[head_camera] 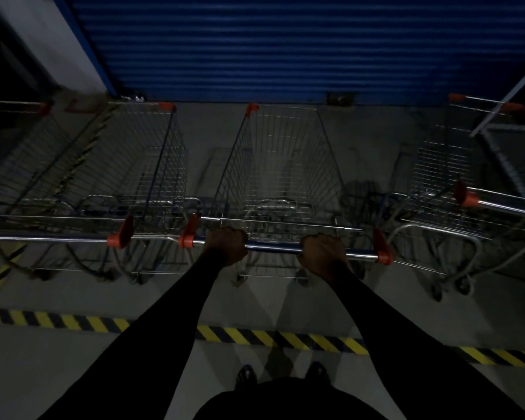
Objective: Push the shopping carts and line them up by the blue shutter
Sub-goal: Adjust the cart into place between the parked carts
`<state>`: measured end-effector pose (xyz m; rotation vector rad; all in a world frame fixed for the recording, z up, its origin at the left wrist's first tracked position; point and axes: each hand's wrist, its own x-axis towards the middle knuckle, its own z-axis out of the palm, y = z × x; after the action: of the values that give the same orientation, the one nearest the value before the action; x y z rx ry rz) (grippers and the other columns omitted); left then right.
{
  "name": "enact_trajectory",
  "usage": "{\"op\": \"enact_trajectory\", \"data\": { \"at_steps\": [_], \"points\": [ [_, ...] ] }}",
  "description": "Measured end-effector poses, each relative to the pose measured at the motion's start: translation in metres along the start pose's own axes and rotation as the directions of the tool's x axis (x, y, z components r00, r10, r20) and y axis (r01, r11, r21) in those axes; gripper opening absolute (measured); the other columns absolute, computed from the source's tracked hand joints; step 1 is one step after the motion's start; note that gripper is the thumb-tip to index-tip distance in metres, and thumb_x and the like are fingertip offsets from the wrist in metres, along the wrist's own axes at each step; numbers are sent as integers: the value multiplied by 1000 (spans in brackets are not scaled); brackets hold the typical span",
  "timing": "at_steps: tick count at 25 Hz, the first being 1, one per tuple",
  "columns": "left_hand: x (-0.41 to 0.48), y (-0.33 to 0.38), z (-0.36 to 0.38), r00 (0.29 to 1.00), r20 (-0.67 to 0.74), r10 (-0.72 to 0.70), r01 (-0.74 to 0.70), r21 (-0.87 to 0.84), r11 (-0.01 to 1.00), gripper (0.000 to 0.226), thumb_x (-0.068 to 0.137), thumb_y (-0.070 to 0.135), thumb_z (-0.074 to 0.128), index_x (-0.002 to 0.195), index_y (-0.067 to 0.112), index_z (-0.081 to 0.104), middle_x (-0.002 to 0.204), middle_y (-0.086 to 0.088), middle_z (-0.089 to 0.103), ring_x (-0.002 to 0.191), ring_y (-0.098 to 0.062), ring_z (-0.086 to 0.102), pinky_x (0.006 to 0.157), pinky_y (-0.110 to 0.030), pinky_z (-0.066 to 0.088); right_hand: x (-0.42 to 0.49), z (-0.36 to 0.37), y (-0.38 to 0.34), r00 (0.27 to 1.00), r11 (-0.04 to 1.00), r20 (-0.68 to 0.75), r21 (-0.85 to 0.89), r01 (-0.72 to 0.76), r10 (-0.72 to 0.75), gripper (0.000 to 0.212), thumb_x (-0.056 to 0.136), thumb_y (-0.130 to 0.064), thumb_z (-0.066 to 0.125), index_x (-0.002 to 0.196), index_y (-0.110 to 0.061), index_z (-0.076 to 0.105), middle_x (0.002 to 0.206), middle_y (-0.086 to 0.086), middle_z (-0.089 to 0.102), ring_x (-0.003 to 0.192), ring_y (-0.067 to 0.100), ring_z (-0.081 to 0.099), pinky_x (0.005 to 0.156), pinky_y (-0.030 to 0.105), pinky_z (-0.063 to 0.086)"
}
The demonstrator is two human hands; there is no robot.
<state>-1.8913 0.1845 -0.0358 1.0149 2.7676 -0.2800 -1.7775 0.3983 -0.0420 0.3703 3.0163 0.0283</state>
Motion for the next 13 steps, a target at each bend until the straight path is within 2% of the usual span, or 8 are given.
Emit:
{"op": "enact_trajectory", "data": {
  "at_steps": [3, 6, 9, 13],
  "points": [
    [0, 4, -4, 1000, -20, -1, 0, -28, 1000, 36, 80, 42, 62, 106, 17, 62, 104, -9, 67, 99, -33, 62, 82, -39, 48, 0, 0, 3, 1000, 1000, -10, -6, -10, 10, 31, 79, -42, 53, 97, -20, 66, 98, 4, 70, 96, 25, 65, 80, 31, 48],
    [-2, 10, -7, 1000, -28, 7, -6, 16, 1000, 33, 69, 40, 72, 90, 15, 67, 85, -10, 70, 78, -34, 66, 71, -40, 53, 0, -1, 7, 1000, 1000, -1, -19, -1, 1, 31, 82, -42, 54, 101, -20, 66, 100, 4, 69, 97, 25, 64, 81, 31, 47],
    [-2, 13, 1, 999, -41, 17, -17, 1, 1000, 34, 81, 40, 60, 105, 15, 62, 101, -9, 68, 94, -33, 64, 81, -38, 48, 2, -4, 11, 997, 1000, 83, 27, -5, 3, 28, 86, -39, 54, 104, -21, 65, 102, 5, 68, 96, 28, 64, 81, 34, 48],
    [-1, 13, 3, 1000, -25, 14, -13, 34, 999, 36, 85, 42, 52, 109, 17, 59, 109, -7, 66, 102, -32, 61, 83, -38, 47, -3, 0, 13, 1000, 1000, -11, -7, -2, 1, 28, 82, -43, 54, 99, -24, 67, 99, 0, 70, 97, 22, 65, 83, 31, 47]
  ]
}}
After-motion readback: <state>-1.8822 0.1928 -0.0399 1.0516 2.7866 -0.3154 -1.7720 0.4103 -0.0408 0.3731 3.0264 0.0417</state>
